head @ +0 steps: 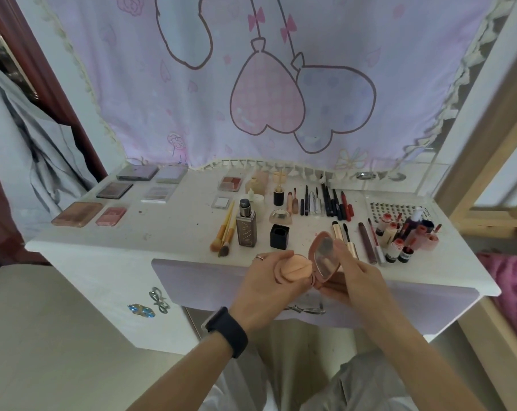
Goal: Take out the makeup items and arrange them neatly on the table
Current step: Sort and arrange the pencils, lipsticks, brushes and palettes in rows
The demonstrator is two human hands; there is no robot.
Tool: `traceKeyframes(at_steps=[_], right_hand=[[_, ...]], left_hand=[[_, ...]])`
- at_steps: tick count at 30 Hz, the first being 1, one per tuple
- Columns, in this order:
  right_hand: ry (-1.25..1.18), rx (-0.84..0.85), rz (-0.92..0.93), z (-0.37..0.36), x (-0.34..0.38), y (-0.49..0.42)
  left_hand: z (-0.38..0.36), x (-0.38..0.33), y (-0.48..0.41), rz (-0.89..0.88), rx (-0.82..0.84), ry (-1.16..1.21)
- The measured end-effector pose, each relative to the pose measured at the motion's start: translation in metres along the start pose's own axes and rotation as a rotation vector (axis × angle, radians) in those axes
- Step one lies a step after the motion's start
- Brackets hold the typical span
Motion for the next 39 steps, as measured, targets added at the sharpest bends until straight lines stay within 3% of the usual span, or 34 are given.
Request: traceKeyframes(at_steps=[14, 21, 25, 32, 34, 39], right_hand=[[-0.097, 0.036, -0.034, -0.005, -0.005, 0.002], [-0.061, 0.112, -0.013, -0.014, -0.003, 0.003], [0.039, 0.177, -0.006, -0.031, -0.002, 0.005], [0.167, 0.348, -0.011, -0.077, -0.008, 0.011], [0.271, 0.334, 0.1, -0.086, -0.011, 0.01], [0.965, -0.027, 0.788, -0.099, -0.022, 0.003]], left_hand=[[0.011, 0.002, 0.0, 0.03, 0.046, 0.042], [0.022, -0.004, -0.006, -0.086, 0.217, -0.397], [0.032, -0.009, -0.004, -0.092, 0.294, -0.536], [0.079, 0.011, 0.029, -0.001, 0.118, -0.495], [0.097, 0.02, 0.041, 0.03, 0.072, -0.446], [0.147, 0.039, 0.049, 0.143, -0.066, -0.368]])
Point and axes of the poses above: each hand's wrist, its own y-axis away from the middle knuckle, its own z-axis out of the back of the hand, x = y × z, the point moved 5 cm from there along -y, towards the middle knuckle, and after that the axes turned 7 degrees about -z, right-handed, at the moved point
